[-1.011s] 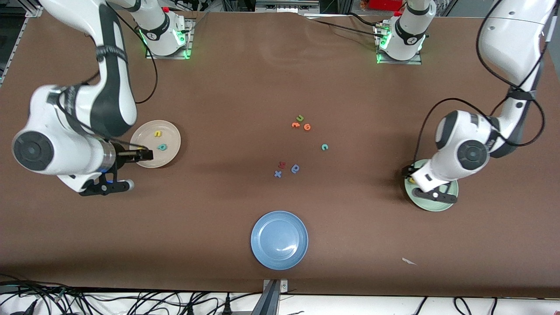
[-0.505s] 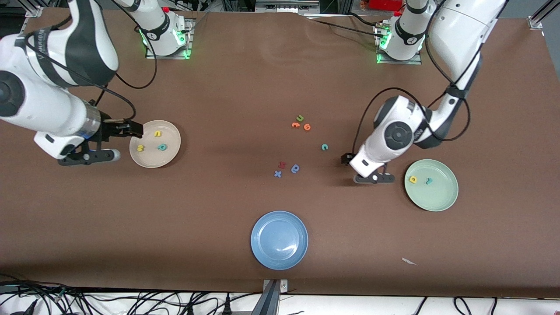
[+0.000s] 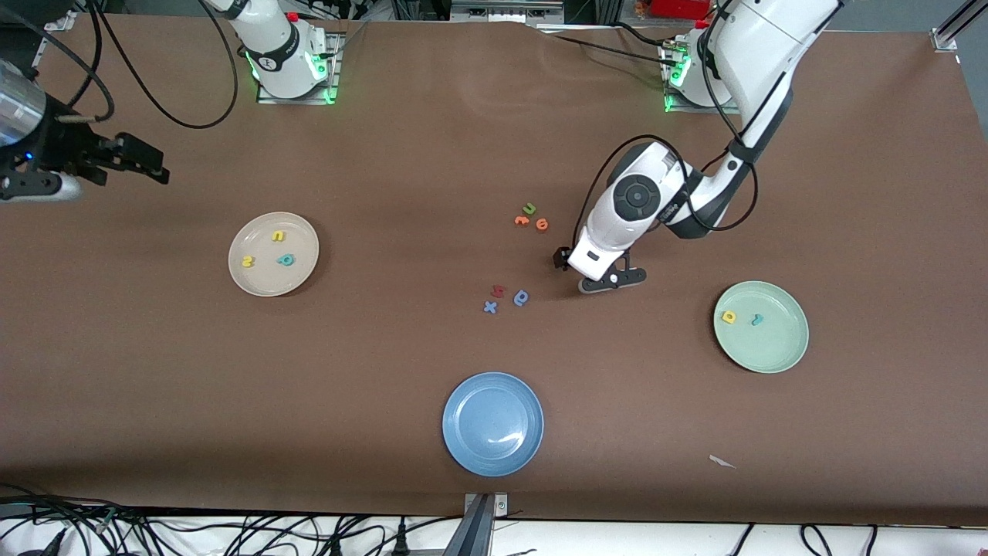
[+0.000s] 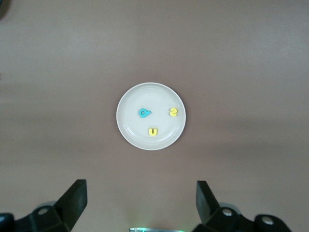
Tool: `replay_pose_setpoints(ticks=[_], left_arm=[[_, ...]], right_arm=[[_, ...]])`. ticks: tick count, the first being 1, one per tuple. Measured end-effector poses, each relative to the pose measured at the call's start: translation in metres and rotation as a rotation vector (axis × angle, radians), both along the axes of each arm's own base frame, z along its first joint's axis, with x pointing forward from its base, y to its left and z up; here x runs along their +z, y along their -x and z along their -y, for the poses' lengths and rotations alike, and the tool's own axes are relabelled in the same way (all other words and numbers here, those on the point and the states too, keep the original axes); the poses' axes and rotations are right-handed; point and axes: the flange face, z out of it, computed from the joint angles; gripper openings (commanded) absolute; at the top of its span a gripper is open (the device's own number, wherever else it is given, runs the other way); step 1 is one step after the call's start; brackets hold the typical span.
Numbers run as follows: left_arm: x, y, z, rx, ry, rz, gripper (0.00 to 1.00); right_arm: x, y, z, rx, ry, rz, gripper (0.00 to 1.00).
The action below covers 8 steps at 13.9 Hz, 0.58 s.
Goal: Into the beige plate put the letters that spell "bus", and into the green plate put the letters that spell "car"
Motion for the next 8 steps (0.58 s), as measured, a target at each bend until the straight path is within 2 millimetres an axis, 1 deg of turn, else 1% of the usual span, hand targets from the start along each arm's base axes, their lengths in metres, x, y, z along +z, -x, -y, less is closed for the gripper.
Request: replay_pose_setpoints(ticks=[1,2,5,7,8], left_arm=[[-0.004,0.004,0.004,0.007,-0.008,0.002,0.81],[-0.009,0.007,0.006,0.012,-0.025,0.008,0.76],[-0.025,0.012,0.009,0.034,-0.063,0.019,0.68],[-0.029,0.013,0.009,0.049,-0.064,0.018,0.6],[-0.028,0.013,0.009,0.056,-0.064,0.018,0.58]], right_arm=[[-0.004,-0.005,0.003,-0.006,0.001,0.009,1.0],[-0.008,-0.013,0.004,-0.011,0.002,0.038,1.0],[-0.015,-0.033,0.004,-0.017,0.004,0.125,1.0],[-0.017,-0.036,-0.004,-0.002,0.004,0.137,1.0],[-0.017,-0.035,-0.009,0.004,0.003,0.131,1.0]])
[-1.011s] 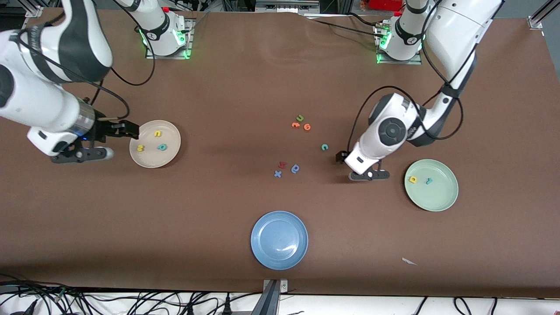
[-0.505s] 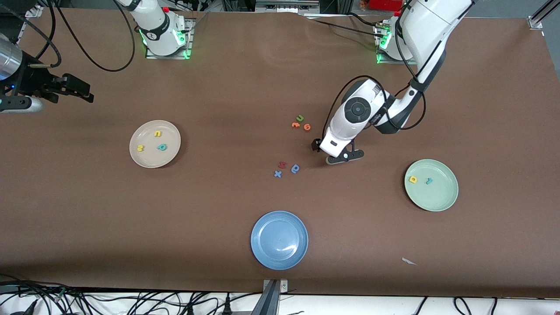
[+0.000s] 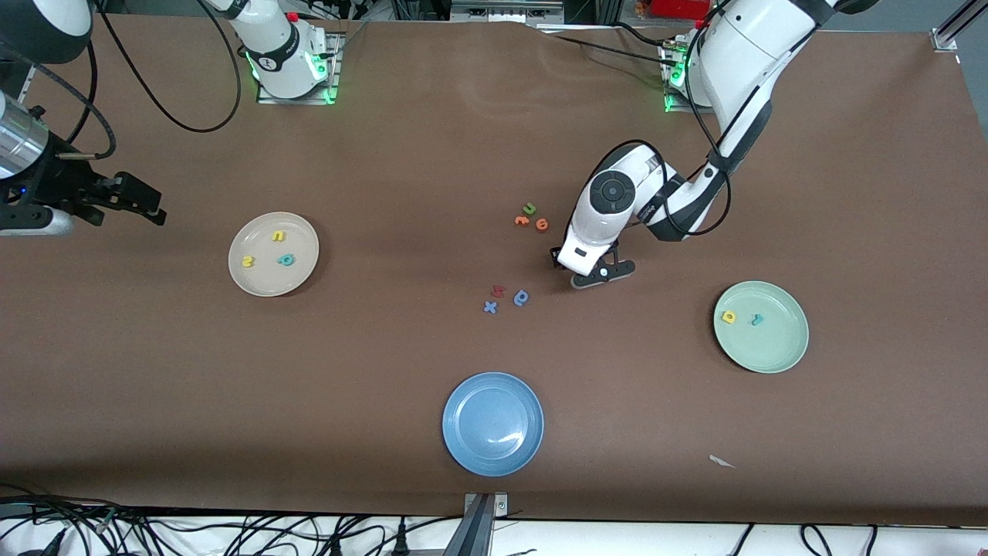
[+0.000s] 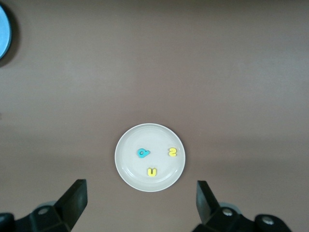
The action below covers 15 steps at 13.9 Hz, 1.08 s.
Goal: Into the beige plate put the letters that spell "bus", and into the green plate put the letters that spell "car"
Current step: 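Carry teal 'c' to the green plate and open the left gripper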
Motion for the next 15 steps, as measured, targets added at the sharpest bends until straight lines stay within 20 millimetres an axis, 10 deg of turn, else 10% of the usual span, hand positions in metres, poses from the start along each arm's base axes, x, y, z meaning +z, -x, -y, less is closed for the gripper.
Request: replay_pose_setpoints(ticks=[15], left_arm=[[-0.002,0.006,0.014,0.037,0.0,-0.001,0.35]], right_arm=[[0.01,0.01,0.004,0.0,0.02,-0.03,1.0]])
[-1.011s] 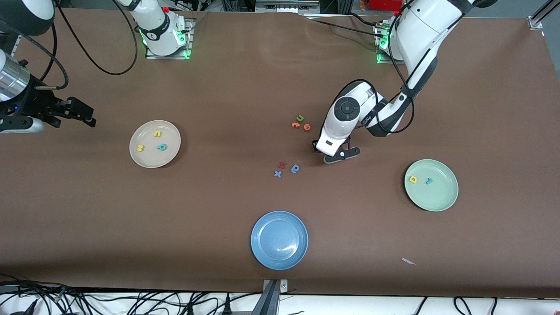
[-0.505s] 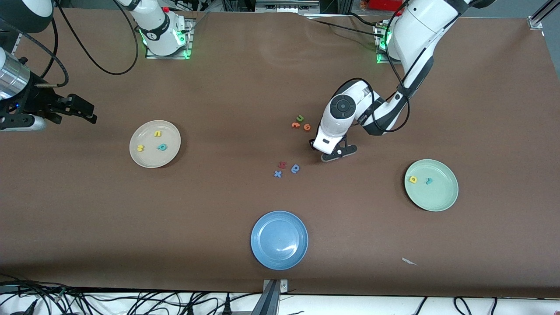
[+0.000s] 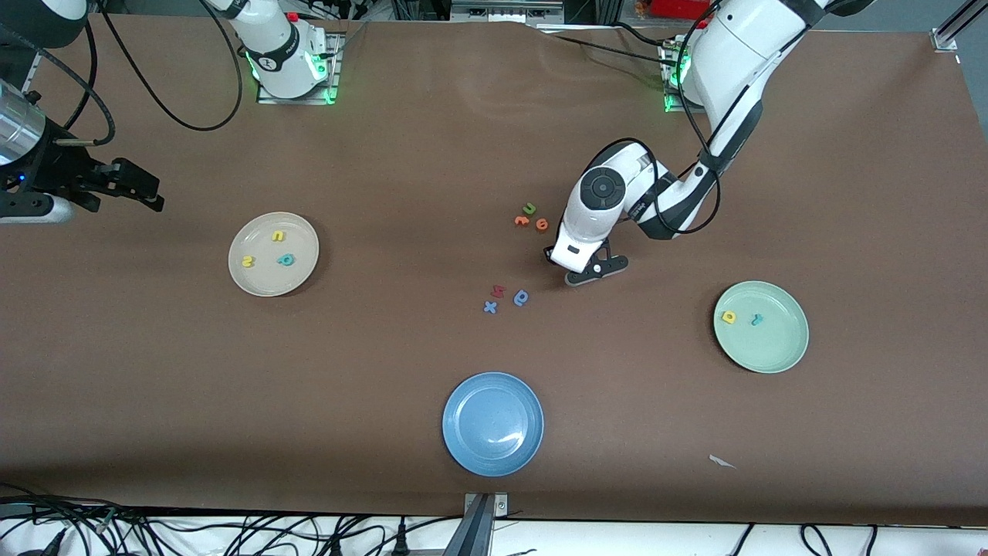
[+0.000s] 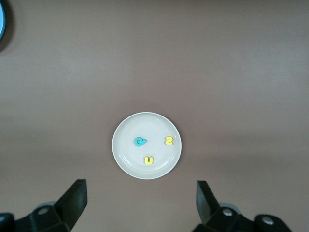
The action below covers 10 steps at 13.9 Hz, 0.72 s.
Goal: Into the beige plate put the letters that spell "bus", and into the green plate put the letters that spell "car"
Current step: 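Carry teal 'c' to the green plate and open the left gripper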
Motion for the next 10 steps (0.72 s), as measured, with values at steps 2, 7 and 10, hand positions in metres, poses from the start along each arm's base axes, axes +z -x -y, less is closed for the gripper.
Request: replay_pose_setpoints(ticks=[2,7,10], left_arm=[[0.0,-0.0002,-0.0001,-0.002,-0.001,0.001,0.33],[0.0003,-0.001,-0.0006,-0.006,-0.004,0.006,0.28],[0.0003,-0.0009,-0.0003,-0.021,-0.01,0.014,0.24]], right_arm=[[0.0,0.0,-0.0009,0.002,0.0,0.0,1.0],[-0.0004,0.0005,-0.0018,0.003,0.0,-0.004,1.0],[-0.0003,0.0006,-0.0034,0.006,0.0,-0.005,1.0]])
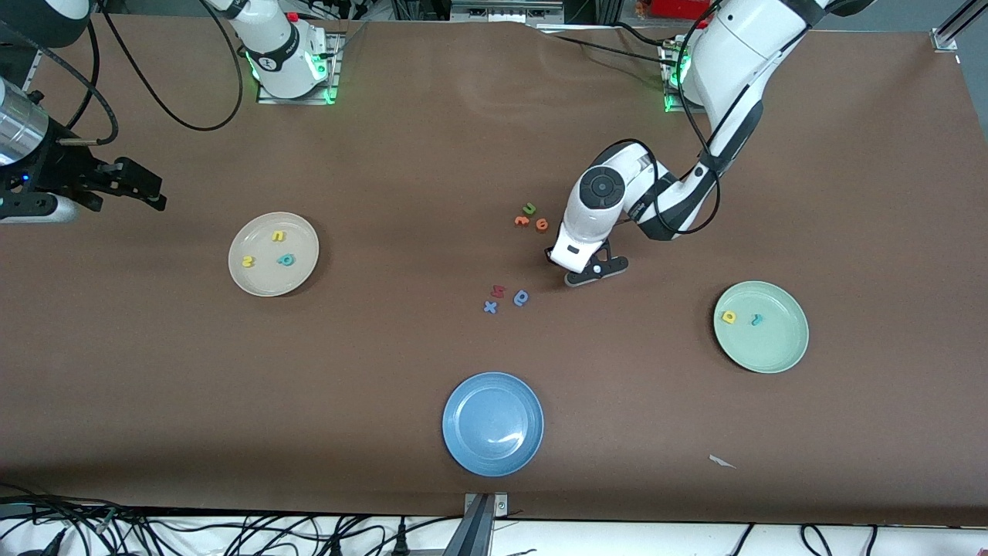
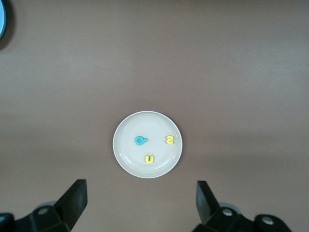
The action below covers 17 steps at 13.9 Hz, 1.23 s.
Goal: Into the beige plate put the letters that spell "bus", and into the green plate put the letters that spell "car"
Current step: 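Carry teal 'c' to the green plate and open the left gripper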
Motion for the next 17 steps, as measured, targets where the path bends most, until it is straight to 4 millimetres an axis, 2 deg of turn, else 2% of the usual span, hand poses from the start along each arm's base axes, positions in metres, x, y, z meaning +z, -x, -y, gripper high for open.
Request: replay_pose_setpoints(ticks=[4,5,7,9,13,15,17], left_arm=[[0.001,-0.001,0.0,0.0,0.0,0.002,0.2],[0.002,-0.006,-0.003,0.002,-0.004,0.005,0.2],[0.012,-0.029,-0.024,-0.01,-0.039,-0.01,0.18],[0.031,-0.065,-0.06,-0.039,-0.076,-0.036,0.17],[0.07,-0.128,-0.156,-0.144,-0.107,-0.087,0.17],[0.083,-0.15,-0.211,-0.222,-0.1,-0.105,0.17],[0.084,-0.159,-0.264,-0.299,-0.086,-0.123,0.19]], right_arm=[[0.0,0.0,0.0,0.001,0.006,0.0,1.0],[0.0,0.0,0.0,0.001,0.007,0.0,1.0],[0.0,0.0,0.001,0.001,0.007,0.0,1.0],[0.0,0.0,0.001,0.001,0.008,0.0,1.0],[0.0,0.0,0.001,0.001,0.008,0.0,1.0],[0.0,0.0,0.001,0.001,0.008,0.0,1.0],[0.0,0.0,0.001,0.001,0.008,0.0,1.0]])
